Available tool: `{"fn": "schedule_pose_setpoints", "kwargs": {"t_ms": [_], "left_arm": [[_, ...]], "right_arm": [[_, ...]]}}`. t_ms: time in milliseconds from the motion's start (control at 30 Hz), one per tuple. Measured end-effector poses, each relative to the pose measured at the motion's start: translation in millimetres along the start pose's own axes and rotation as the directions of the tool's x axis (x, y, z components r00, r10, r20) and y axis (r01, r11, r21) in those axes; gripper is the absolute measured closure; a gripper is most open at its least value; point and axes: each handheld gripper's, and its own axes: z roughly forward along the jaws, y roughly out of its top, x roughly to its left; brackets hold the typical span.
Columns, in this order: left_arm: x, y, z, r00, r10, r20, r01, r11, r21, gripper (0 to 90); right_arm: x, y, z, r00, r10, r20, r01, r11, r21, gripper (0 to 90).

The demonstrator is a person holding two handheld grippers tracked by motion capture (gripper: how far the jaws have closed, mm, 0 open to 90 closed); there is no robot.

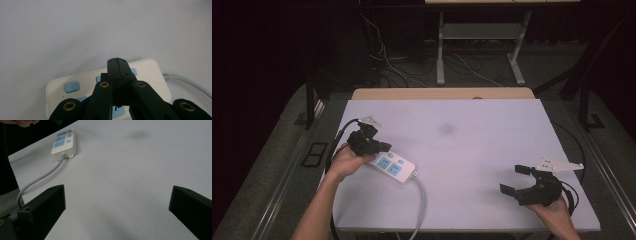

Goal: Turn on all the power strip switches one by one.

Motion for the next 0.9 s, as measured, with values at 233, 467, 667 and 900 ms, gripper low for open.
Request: {"fn": "schedule_pose_setpoints", "kwargs": {"t_ms": [233, 467, 667, 900], "left_arm": [[1.5, 0.2, 4.2, 1.0000, 0.001, 0.004, -0.001, 1.0000, 0.004, 89.6], [2.3, 1.1, 11.6, 1.0000, 0.007, 0.004, -0.007, 0.9997, 0.025, 89.5], [5.8, -1.3, 16.3, 1.0000, 0.004, -0.002, -0.004, 0.9992, 0.039, 89.5], [9.4, -6.0, 23.2, 0.9999, -0.003, -0.012, 0.003, 0.9986, 0.052, 89.5]], "right_arm": [[-0.1, 0.0, 0.0, 1.0000, 0.001, 0.001, -0.001, 1.000, 0.002, 0.5], [-0.1, 0.0, 0.2, 1.0000, -0.001, -0.001, 0.001, 1.000, 0.004, 0.5], [-0.8, -0.1, 0.0, 1.0000, 0.001, -0.001, -0.001, 1.000, 0.003, 0.5], [-1.0, -0.4, 0.6, 1.0000, 0.001, -0.002, -0.001, 1.000, 0.007, 0.5]]}}
